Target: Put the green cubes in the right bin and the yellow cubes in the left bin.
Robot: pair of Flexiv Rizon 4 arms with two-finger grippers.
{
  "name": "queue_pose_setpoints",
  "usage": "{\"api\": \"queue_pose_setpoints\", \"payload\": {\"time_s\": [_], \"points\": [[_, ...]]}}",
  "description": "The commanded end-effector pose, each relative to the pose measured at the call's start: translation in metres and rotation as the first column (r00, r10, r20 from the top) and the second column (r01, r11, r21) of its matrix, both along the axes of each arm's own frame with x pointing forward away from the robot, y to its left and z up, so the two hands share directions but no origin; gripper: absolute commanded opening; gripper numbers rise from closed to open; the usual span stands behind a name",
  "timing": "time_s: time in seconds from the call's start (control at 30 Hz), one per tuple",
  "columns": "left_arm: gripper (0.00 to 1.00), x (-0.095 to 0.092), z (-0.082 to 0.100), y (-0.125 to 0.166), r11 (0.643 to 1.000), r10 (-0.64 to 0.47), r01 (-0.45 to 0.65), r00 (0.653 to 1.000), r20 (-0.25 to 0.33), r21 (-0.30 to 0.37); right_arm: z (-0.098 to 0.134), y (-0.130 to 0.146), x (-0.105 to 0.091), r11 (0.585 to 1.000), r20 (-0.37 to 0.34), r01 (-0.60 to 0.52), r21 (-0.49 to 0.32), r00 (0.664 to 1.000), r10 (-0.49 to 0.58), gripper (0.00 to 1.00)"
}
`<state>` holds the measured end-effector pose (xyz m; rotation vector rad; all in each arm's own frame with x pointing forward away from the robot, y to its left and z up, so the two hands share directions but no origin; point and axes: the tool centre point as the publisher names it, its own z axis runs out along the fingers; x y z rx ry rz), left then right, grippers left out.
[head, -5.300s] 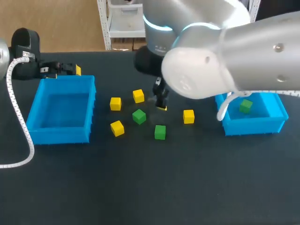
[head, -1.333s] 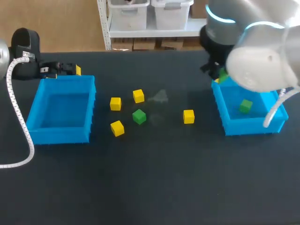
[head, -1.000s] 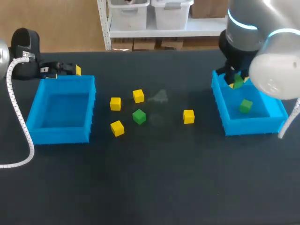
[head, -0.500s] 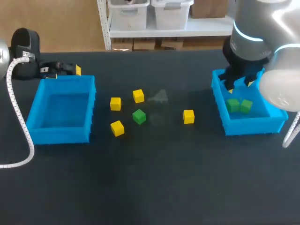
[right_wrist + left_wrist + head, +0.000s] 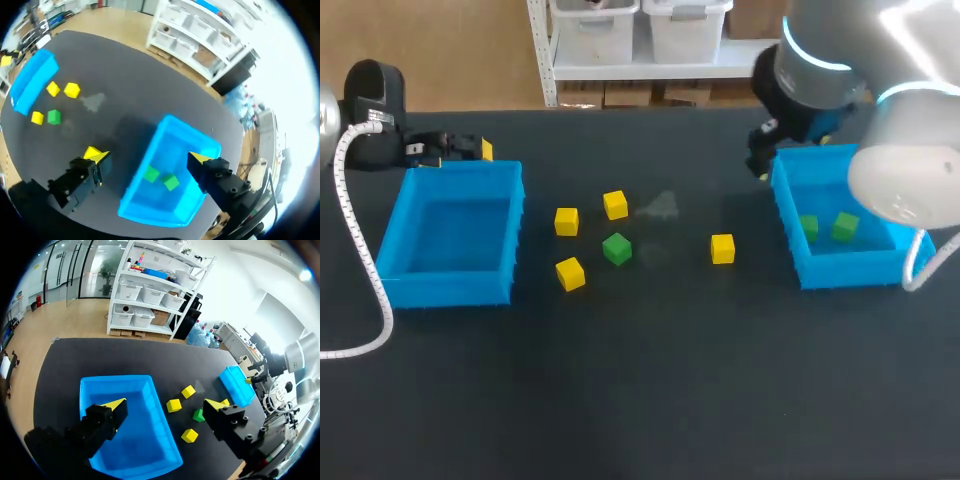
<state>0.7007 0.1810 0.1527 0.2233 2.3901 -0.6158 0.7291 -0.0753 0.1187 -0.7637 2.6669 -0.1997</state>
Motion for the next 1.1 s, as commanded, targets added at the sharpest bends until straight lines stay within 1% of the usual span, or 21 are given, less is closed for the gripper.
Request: {"api": "queue_pose_setpoints", "payload": {"time_s": [0.03, 0.17, 0.27, 0.5, 0.6, 0.8, 1.1], "points": [[1.0, 0.0, -0.002, 0.002, 1.0, -0.005, 0.005, 1.0, 0.006, -0.008, 0.005, 0.029, 0.014, 0.999, -0.02, -0.046, -0.02, 0.999, 0.045, 1.0], [1.0, 0.0, -0.002, 0.002, 1.0, -0.005, 0.005, 1.0, 0.006, -0.008, 0.007, 0.06, 0.019, 0.992, -0.03, -0.127, -0.026, 0.992, 0.126, 1.0], [1.0, 0.0, -0.002, 0.002, 1.0, -0.005, 0.005, 1.0, 0.006, -0.008, 0.007, 0.082, 0.023, 0.984, -0.036, -0.176, -0.015, 0.984, 0.175, 1.0], [1.0, 0.0, -0.002, 0.002, 1.0, -0.005, 0.005, 1.0, 0.006, -0.008, 0.007, 0.135, 0.029, 0.959, -0.05, -0.282, 0.015, 0.958, 0.282, 1.0], [1.0, 0.0, -0.002, 0.002, 1.0, -0.005, 0.005, 1.0, 0.006, -0.008, 0.002, 0.153, 0.027, 0.946, -0.073, -0.324, 0.024, 0.943, 0.325, 1.0], [1.0, 0.0, -0.002, 0.002, 1.0, -0.005, 0.005, 1.0, 0.006, -0.008, -0.014, 0.177, 0.021, 0.927, -0.121, -0.373, 0.031, 0.92, 0.374, 1.0], [1.0, 0.0, -0.002, 0.002, 1.0, -0.005, 0.005, 1.0, 0.006, -0.008, -0.035, 0.204, 0.006, 0.902, -0.18, -0.429, 0.053, 0.884, 0.432, 1.0]]}}
